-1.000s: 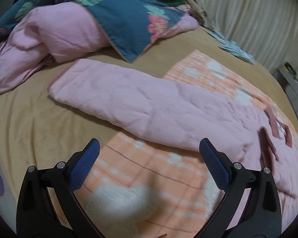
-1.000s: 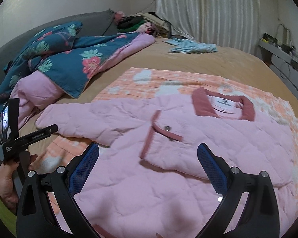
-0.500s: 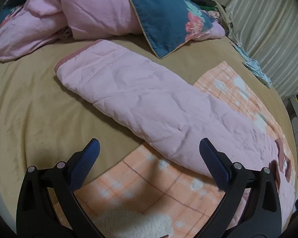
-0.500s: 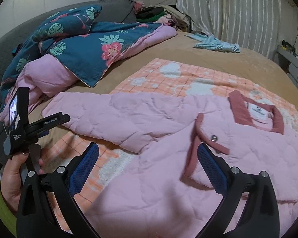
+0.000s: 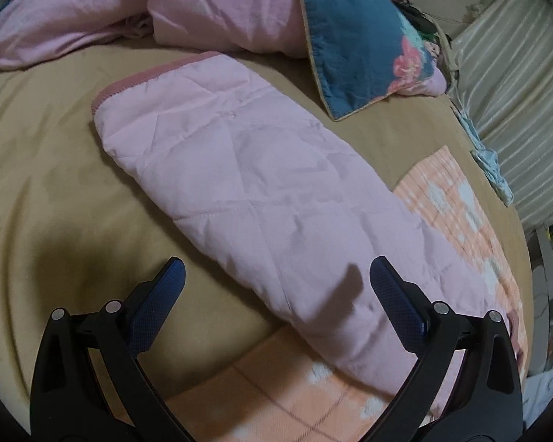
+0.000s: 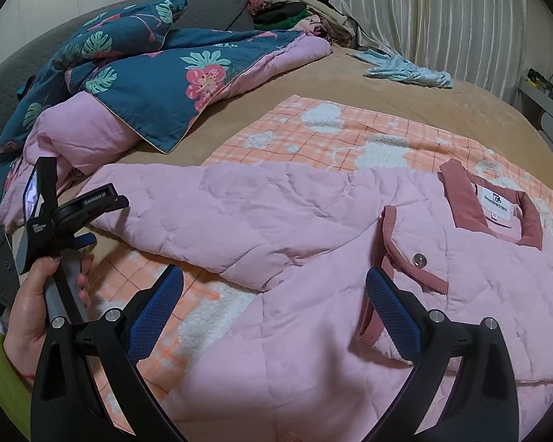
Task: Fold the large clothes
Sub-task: 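Move the left gripper to the other sleeve cuff and grasp it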
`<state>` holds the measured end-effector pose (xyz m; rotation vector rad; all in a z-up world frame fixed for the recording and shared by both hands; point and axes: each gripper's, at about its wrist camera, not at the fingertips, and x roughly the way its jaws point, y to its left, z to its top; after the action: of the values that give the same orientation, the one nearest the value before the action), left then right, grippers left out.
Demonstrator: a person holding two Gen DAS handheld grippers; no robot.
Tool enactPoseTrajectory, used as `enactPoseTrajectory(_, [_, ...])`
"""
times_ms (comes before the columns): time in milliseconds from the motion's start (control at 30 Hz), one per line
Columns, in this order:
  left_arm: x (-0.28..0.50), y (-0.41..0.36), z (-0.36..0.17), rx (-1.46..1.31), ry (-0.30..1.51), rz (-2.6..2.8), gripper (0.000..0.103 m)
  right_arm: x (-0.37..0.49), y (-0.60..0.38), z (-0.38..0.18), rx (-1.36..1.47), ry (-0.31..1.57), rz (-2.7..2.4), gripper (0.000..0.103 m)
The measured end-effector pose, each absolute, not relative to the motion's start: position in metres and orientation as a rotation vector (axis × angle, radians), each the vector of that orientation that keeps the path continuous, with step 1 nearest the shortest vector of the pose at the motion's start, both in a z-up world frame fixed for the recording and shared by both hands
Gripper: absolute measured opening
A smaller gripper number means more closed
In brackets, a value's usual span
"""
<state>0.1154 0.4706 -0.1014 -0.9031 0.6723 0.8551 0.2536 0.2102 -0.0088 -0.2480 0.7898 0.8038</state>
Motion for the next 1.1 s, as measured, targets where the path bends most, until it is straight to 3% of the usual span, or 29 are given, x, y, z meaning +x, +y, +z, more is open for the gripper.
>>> enactPoseTrajectory(500, [0.123, 0.511, -0.115, -0.868, 0.654, 0.912, 0.092, 0.274, 0.176, -0.02, -0.194, 0.82, 0.729, 0.099])
enactPoseTrajectory(567, [0.123, 0.511, -0.113, -0.853, 0.658, 0.925, 0.068, 0.273, 0.173, -0.021, -0.189, 0.823, 0.723, 0.099])
enactPoseTrajectory(600, [0.122, 0.511, -0.111, -0.84, 0.658, 0.937, 0.062, 0.273, 0.171, -0.021, -0.187, 0.824, 0.72, 0.099])
enactPoseTrajectory(667, [0.119, 0.51, -0.104, -0.828, 0.633, 0.923, 0.034, 0.272, 0.167, -0.021, -0.183, 0.824, 0.717, 0.099])
enactPoseTrajectory(733, [0.117, 0.509, -0.094, -0.83, 0.601, 0.89, 0.022, 0.271, 0.162, -0.02, -0.182, 0.823, 0.711, 0.099])
enactPoseTrajectory(1100, [0.102, 0.468, 0.006, -0.739, 0.356, 0.711, 0.014, 0.262, 0.118, -0.002, -0.118, 0.795, 0.651, 0.099])
